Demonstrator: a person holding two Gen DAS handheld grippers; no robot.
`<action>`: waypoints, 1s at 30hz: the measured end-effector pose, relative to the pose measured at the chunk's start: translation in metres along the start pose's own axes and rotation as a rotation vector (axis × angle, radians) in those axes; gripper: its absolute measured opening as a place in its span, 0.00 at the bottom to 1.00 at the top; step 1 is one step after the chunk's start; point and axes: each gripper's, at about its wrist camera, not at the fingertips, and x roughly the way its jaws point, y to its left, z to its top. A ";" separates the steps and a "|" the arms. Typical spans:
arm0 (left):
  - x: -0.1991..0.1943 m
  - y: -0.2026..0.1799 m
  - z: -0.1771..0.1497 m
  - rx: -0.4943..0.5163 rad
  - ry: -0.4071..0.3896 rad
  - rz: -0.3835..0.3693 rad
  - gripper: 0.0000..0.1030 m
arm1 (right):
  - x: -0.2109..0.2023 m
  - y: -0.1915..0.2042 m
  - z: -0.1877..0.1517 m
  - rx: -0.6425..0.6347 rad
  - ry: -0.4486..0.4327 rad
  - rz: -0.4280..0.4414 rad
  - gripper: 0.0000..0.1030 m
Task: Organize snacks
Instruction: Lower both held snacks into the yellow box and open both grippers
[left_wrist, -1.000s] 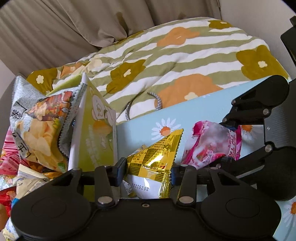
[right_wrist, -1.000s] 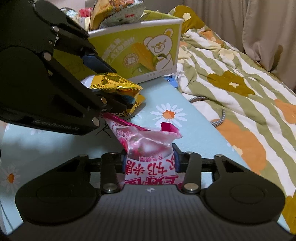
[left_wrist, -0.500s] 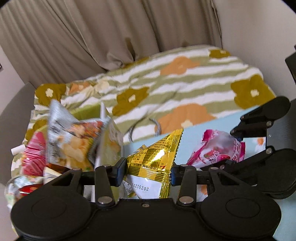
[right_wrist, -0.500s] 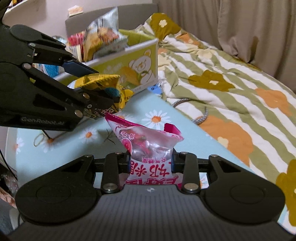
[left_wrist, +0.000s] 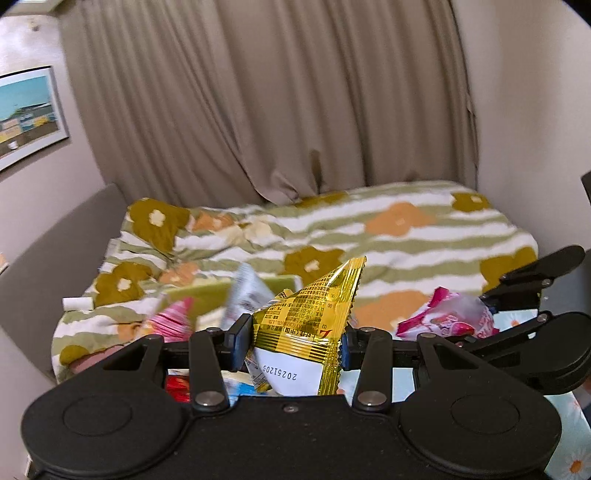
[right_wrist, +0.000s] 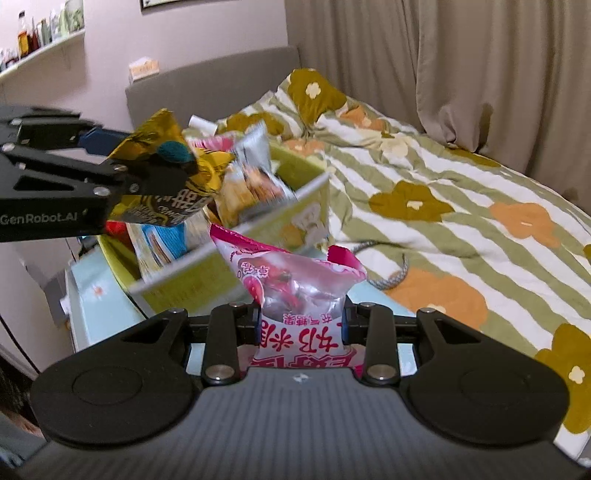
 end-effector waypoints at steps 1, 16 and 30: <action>-0.002 0.009 0.001 -0.007 -0.008 0.003 0.47 | -0.002 0.005 0.006 0.003 -0.004 -0.005 0.47; 0.042 0.146 0.011 -0.008 -0.067 -0.115 0.48 | 0.032 0.088 0.084 0.193 -0.089 -0.137 0.47; 0.119 0.193 0.004 0.034 -0.038 -0.314 1.00 | 0.090 0.131 0.114 0.358 -0.054 -0.306 0.47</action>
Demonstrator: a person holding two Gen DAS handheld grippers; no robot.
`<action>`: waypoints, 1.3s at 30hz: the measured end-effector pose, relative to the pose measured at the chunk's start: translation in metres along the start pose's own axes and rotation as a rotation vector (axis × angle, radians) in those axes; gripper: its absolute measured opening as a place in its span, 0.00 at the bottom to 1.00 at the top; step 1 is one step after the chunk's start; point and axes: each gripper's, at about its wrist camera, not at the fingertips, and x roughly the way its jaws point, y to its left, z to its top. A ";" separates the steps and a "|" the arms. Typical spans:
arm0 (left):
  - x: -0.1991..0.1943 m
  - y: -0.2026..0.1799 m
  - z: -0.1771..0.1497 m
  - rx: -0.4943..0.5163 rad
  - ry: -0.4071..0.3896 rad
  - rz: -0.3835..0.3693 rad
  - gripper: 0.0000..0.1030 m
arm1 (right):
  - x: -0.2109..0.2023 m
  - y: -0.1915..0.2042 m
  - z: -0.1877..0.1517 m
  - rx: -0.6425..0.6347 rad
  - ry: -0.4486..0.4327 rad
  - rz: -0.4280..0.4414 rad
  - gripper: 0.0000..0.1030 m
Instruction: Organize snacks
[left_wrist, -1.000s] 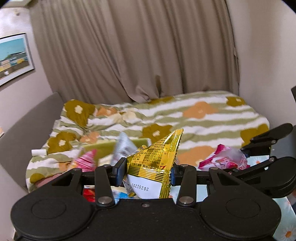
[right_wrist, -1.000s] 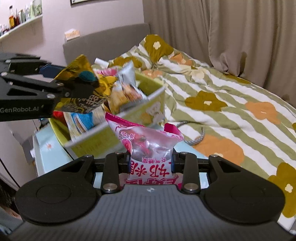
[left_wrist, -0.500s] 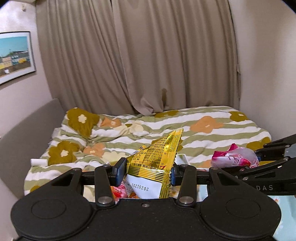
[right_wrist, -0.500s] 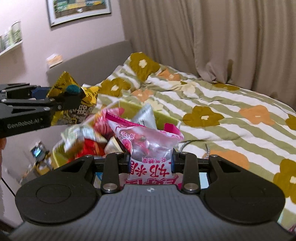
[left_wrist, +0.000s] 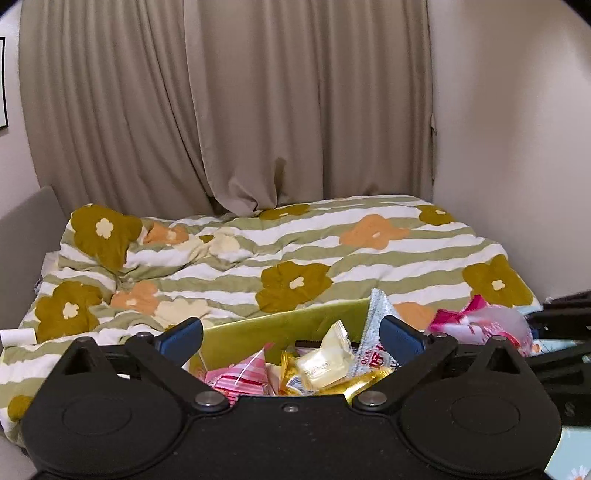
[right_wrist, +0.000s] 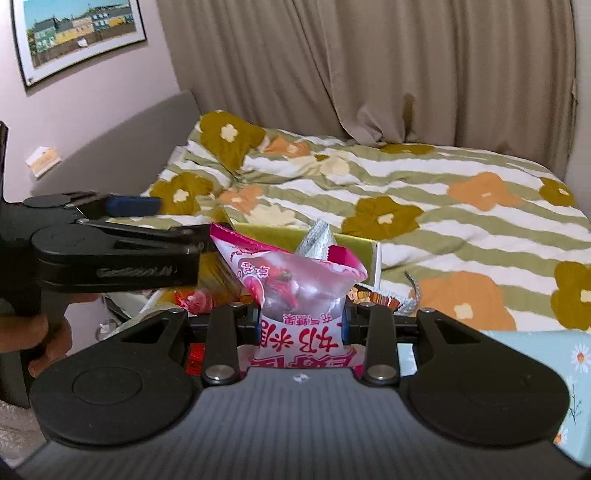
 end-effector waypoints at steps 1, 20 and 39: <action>-0.001 0.002 -0.002 0.002 0.009 -0.003 1.00 | 0.002 0.001 0.000 -0.002 0.004 -0.007 0.47; -0.034 0.043 -0.032 -0.116 0.055 0.076 1.00 | 0.032 0.028 0.015 0.002 -0.003 0.015 1.00; -0.077 0.016 -0.042 -0.105 0.024 0.121 1.00 | -0.024 0.028 -0.011 0.019 -0.087 -0.026 1.00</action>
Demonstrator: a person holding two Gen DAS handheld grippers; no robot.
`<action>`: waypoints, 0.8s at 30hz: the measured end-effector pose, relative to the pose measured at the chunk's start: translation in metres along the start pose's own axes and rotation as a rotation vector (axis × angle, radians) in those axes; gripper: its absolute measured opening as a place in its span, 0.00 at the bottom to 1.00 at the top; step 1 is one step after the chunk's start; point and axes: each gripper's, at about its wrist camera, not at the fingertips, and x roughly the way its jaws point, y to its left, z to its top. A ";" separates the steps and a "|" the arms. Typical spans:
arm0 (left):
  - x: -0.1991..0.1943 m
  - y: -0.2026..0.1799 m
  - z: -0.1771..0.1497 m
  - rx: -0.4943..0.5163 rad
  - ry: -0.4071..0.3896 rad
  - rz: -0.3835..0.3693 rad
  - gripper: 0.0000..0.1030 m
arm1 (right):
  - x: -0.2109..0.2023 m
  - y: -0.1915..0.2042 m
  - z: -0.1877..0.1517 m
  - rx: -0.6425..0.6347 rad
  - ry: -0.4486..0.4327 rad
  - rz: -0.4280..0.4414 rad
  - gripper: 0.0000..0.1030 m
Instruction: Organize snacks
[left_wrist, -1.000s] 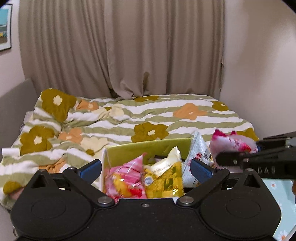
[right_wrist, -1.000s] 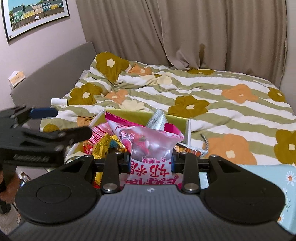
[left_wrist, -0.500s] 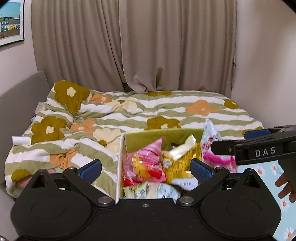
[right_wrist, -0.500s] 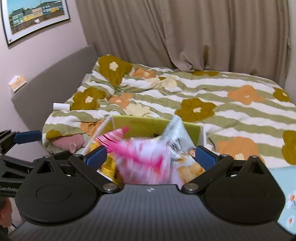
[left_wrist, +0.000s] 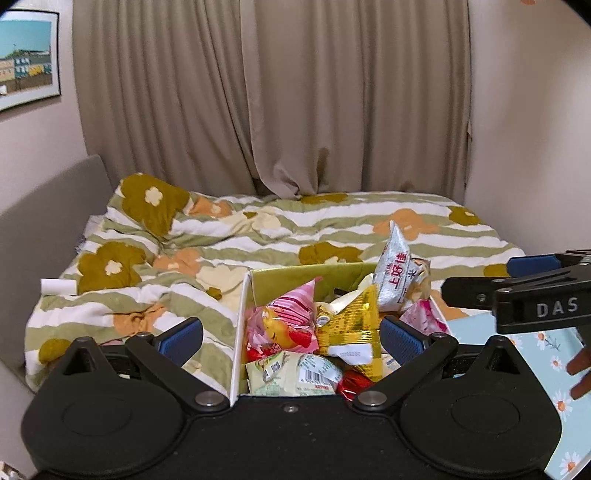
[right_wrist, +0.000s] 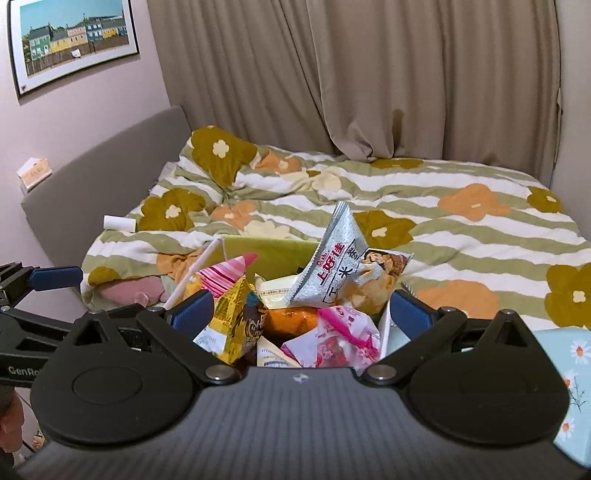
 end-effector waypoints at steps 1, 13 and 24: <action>-0.008 -0.004 -0.001 -0.002 -0.007 0.008 1.00 | -0.008 -0.001 -0.001 -0.003 -0.006 0.004 1.00; -0.091 -0.064 -0.024 -0.003 -0.051 0.089 1.00 | -0.130 -0.028 -0.034 -0.021 -0.053 -0.138 1.00; -0.129 -0.108 -0.067 -0.007 -0.045 0.081 1.00 | -0.188 -0.061 -0.099 0.031 0.018 -0.308 1.00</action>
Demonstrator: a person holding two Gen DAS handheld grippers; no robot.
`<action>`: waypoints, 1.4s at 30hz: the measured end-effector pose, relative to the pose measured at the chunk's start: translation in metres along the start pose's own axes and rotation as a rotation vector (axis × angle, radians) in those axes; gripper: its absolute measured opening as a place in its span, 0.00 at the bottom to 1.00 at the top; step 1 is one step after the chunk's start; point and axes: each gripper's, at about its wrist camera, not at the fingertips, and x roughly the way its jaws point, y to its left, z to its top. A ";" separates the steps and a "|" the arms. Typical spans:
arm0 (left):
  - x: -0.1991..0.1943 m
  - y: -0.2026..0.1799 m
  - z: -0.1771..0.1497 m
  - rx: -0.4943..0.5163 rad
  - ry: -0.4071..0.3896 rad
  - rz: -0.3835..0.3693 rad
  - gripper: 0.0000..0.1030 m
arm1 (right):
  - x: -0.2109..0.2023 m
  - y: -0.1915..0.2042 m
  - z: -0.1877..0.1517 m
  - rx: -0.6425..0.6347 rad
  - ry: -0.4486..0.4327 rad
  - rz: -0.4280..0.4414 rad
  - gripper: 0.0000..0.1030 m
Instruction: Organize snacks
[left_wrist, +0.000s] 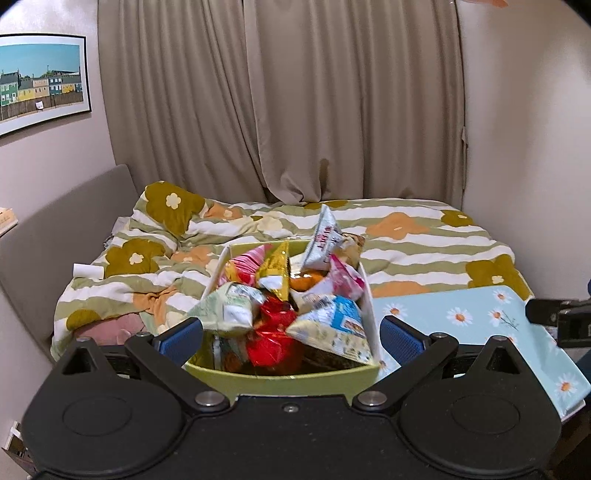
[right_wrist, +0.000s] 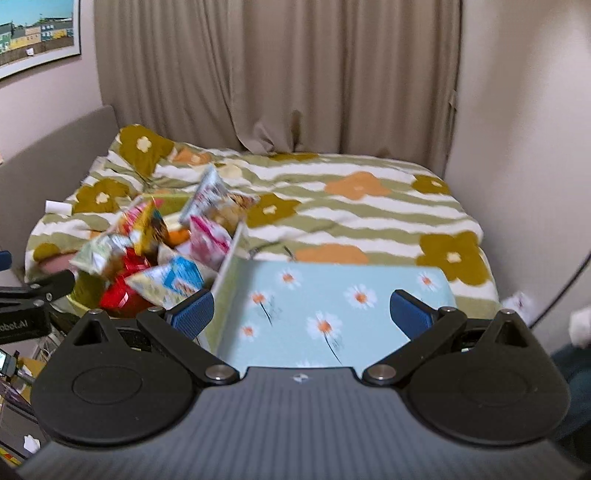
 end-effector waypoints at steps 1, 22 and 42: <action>-0.003 -0.002 -0.003 0.008 -0.005 -0.003 1.00 | -0.002 -0.002 -0.005 0.001 0.006 -0.006 1.00; -0.021 -0.013 -0.026 0.049 0.015 -0.015 1.00 | -0.017 -0.012 -0.042 0.051 0.043 -0.019 1.00; -0.016 -0.012 -0.027 0.058 0.034 -0.024 1.00 | -0.013 -0.011 -0.042 0.067 0.050 -0.029 1.00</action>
